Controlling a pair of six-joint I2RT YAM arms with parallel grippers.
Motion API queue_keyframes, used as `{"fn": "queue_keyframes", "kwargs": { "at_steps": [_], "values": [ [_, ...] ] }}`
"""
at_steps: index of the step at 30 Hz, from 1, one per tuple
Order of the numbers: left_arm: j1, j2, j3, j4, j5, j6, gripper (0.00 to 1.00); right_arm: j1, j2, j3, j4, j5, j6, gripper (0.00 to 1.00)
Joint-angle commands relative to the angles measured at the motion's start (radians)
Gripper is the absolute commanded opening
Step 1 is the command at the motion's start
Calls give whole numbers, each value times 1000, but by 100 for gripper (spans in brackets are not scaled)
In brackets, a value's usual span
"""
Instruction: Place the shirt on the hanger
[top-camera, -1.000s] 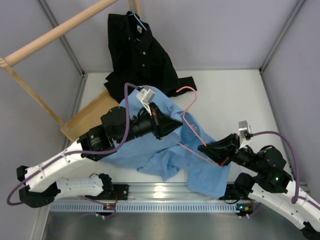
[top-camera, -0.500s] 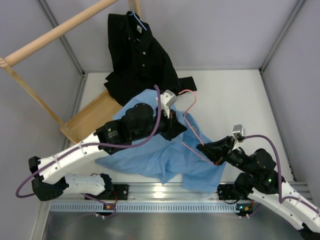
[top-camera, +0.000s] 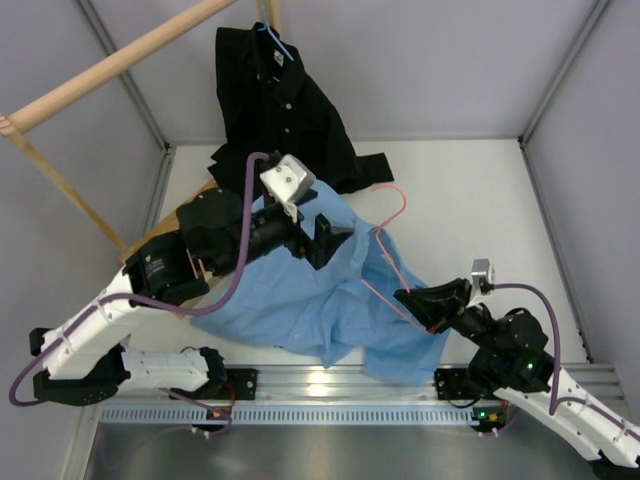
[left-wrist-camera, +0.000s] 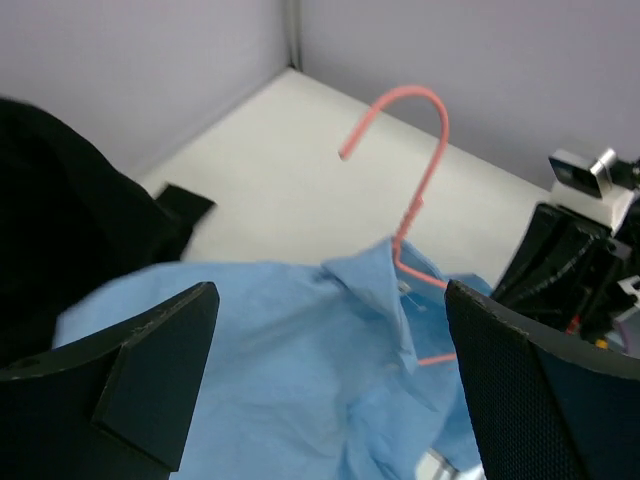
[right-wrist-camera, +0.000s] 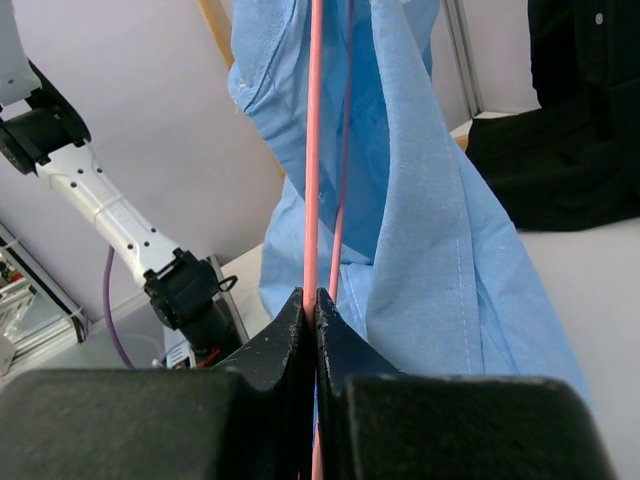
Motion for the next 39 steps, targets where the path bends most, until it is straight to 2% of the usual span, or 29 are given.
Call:
{"fn": "queue_keyframes", "kwargs": {
  "at_steps": [1, 3, 5, 6, 7, 9, 10, 11, 16, 18, 22, 26, 31, 33, 39],
  "values": [
    [8, 52, 110, 12, -85, 229, 98, -5, -28, -1, 170, 5, 3, 0],
    [47, 107, 135, -8, -51, 330, 98, -5, -28, 3, 140, 3, -8, 0],
    [119, 169, 206, -93, 199, 419, 98, -3, -27, 11, 111, 9, -23, 0],
    [197, 178, 217, -167, 319, 452, 98, -5, -57, 17, 86, 5, -26, 0],
    [236, 186, 221, -184, 486, 491, 97, -3, -65, 20, 72, 3, -26, 0],
    [329, 194, 224, -215, 614, 558, 96, -3, -73, 35, 42, -12, -29, 0],
    [356, 195, 225, -249, 724, 600, 96, -5, -73, 43, 8, -17, -32, 0],
    [366, 200, 234, -272, 757, 628, 95, -5, -73, 55, -6, -24, -35, 0],
    [374, 230, 265, -333, 800, 717, 83, -5, -71, 75, -60, -79, -48, 0],
    [377, 270, 286, -385, 823, 728, 81, -3, -74, 77, -72, -87, -48, 0],
    [377, 315, 313, -451, 946, 733, 77, -5, -77, 78, -83, -93, -57, 0],
    [377, 347, 296, -480, 992, 724, 61, -5, -70, 92, -83, -122, -63, 0],
    [377, 359, 274, -480, 1007, 716, 57, -5, -61, 103, -78, -149, -63, 0],
    [377, 352, 267, -482, 1026, 722, 51, -5, -59, 103, -75, -152, -62, 0],
    [377, 339, 265, -482, 1119, 720, 52, -5, -41, 98, -25, -181, -42, 0]
  ]
}}
